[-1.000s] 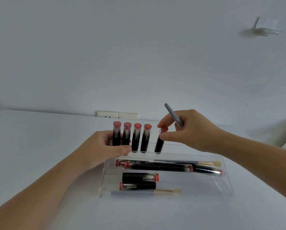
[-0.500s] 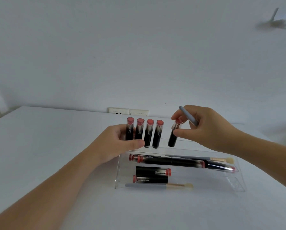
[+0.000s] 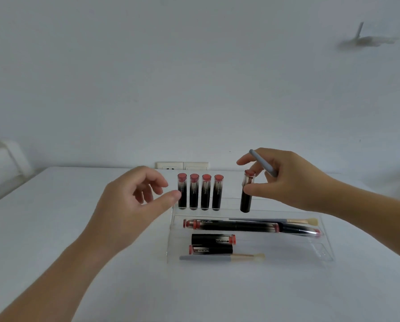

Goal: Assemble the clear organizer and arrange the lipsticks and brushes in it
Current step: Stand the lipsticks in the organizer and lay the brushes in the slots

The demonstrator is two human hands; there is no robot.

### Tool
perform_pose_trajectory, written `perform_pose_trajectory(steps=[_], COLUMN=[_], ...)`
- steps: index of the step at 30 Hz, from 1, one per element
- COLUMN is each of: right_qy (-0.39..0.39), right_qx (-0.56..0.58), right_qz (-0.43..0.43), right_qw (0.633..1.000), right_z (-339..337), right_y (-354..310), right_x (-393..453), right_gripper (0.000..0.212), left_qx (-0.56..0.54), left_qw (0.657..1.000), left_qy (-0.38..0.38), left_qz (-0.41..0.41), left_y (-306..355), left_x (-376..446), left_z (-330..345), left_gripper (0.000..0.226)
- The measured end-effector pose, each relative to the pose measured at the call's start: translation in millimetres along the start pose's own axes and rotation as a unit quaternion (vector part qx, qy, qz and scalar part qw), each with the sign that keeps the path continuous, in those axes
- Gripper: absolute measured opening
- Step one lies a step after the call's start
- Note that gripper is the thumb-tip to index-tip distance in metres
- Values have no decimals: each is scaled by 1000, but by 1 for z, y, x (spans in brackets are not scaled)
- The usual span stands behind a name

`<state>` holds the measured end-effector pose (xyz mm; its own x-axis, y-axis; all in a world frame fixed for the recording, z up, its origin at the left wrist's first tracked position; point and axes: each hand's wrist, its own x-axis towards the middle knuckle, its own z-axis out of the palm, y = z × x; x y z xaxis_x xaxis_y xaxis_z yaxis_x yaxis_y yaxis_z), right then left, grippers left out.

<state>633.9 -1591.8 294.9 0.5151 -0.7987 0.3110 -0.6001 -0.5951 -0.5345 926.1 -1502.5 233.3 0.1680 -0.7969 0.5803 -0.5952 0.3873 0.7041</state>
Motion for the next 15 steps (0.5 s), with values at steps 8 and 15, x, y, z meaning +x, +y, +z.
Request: perform_pose_trajectory(steps=[8,15], right_qy=[-15,-32], right_qx=[133,47], right_qz=[-33,-10], right_qw=[990,998], right_z=[12,6], right_y=[-46,-33], right_x=[-7,-14], right_gripper=[36,41], left_qx=[-50,-90], left_qw=[994,995], left_qy=[-92,-48], left_qz=[-8,-15], left_y=[58,42], left_x=[-20,-22], left_z=[52,47], left_gripper=[29,38])
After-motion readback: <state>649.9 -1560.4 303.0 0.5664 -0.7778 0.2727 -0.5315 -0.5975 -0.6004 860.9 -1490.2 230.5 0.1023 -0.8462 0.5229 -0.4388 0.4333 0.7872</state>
